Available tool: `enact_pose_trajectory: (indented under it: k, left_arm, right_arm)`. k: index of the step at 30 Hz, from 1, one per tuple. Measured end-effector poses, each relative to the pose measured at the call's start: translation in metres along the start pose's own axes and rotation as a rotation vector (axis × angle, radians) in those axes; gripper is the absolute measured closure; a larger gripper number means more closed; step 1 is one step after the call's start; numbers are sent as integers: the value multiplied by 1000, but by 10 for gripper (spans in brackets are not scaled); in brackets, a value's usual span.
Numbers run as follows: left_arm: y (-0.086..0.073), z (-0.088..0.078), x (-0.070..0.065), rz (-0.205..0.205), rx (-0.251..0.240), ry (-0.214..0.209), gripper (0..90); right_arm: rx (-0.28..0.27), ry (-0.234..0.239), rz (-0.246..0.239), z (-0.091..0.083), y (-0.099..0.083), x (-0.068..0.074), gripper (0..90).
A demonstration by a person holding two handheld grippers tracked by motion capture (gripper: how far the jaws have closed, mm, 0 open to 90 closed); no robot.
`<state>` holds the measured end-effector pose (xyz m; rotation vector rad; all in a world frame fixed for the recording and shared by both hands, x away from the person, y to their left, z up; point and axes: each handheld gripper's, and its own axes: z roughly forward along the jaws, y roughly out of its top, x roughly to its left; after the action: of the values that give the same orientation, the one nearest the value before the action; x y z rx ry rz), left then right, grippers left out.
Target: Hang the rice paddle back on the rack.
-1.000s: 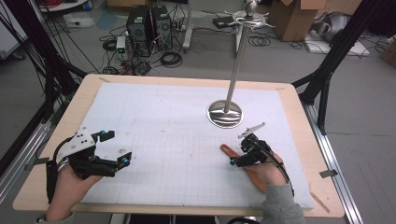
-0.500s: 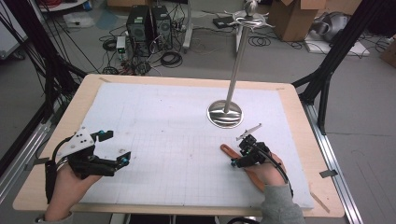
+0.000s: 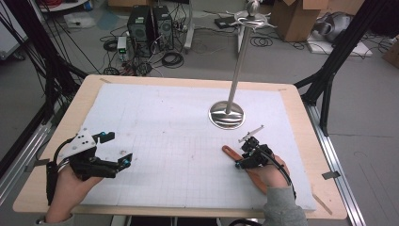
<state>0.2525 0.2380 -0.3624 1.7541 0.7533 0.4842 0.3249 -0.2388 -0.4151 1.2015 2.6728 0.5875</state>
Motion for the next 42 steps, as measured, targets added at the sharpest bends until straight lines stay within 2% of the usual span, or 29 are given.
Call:
enact_pose_trajectory:
  k: [2, 4, 11, 14, 15, 18, 19, 21, 22, 23, 24, 25, 26, 27, 29, 30, 31, 32, 33, 34, 35, 36, 38, 42]
  left_arm:
    - [0, 0, 0, 1, 2, 1, 23]
    - [-1, 0, 0, -1, 4, 4, 23]
    - [-1, 1, 0, -2, 7, -1, 23]
    - [-1, 1, 0, -3, 8, 1, 23]
    - [-1, 1, 0, -3, 7, 0, 23]
    - [-1, 1, 0, -2, 7, 0, 23]
    - [-1, 1, 0, -1, 9, 1, 23]
    - [-2, 2, 0, -3, 11, -2, 23]
    - [-2, 3, 0, -2, 15, -5, 23]
    - [-3, 5, -1, -1, 24, -7, 23]
    - [-3, 5, -1, -1, 24, -7, 23]
    - [-4, 6, -1, -4, 25, -10, 23]
    - [-4, 6, -1, 0, 28, -9, 23]
    - [-4, 7, -1, -1, 30, -10, 23]
    - [-4, 7, -2, -1, 29, -11, 23]
    - [-4, 7, -2, -1, 29, -11, 23]
    - [-4, 7, -2, -1, 27, -10, 23]
    - [-4, 7, -2, -1, 27, -10, 23]
    - [-4, 6, -2, -2, 26, -11, 23]
    - [-4, 6, -2, -2, 26, -11, 23]
    - [-4, 6, -1, 1, 24, -8, 23]
    - [-4, 6, -1, 1, 24, -8, 23]
    - [-4, 6, -1, 1, 23, -9, 23]
    - [-3, 5, -1, 1, 22, -8, 23]
  right_arm:
    - [4, -3, 0, 0, 0, 1, 588]
    - [1, 1, -24, -1, 0, 1, 635]
    - [-3, 7, -44, -1, -1, 1, 646]
    - [-9, 30, -42, -2, -1, 0, 646]
    - [-37, 57, -45, -4, -1, 0, 647]
    - [-65, 54, -36, -9, -2, -2, 647]
    - [-103, 69, -28, -13, -4, -4, 646]
    - [-144, 82, -8, -19, -5, -6, 647]
    - [-144, 82, -8, -19, -5, -6, 647]
    - [-204, 118, 12, -24, -6, -9, 647]
    - [-204, 118, 12, -24, -6, -9, 647]
    - [-265, 144, 30, -31, -7, -11, 647]
    - [-265, 144, 30, -31, -7, -11, 647]
    - [-311, 149, 37, -38, -9, -13, 647]
    - [-362, 157, 46, -45, -11, -14, 647]
    - [-362, 157, 46, -45, -11, -14, 647]
    - [-421, 180, 52, -52, -13, -15, 647]
    - [-421, 180, 52, -52, -13, -15, 647]
    - [-487, 204, 52, -59, -14, -15, 647]
    - [-487, 204, 52, -59, -14, -15, 647]
    - [-534, 204, 47, -66, -15, -14, 647]
    - [-534, 204, 47, -66, -15, -14, 647]
    - [-580, 188, 43, -75, -16, -12, 647]
    - [-621, 169, 37, -82, -17, -10, 648]
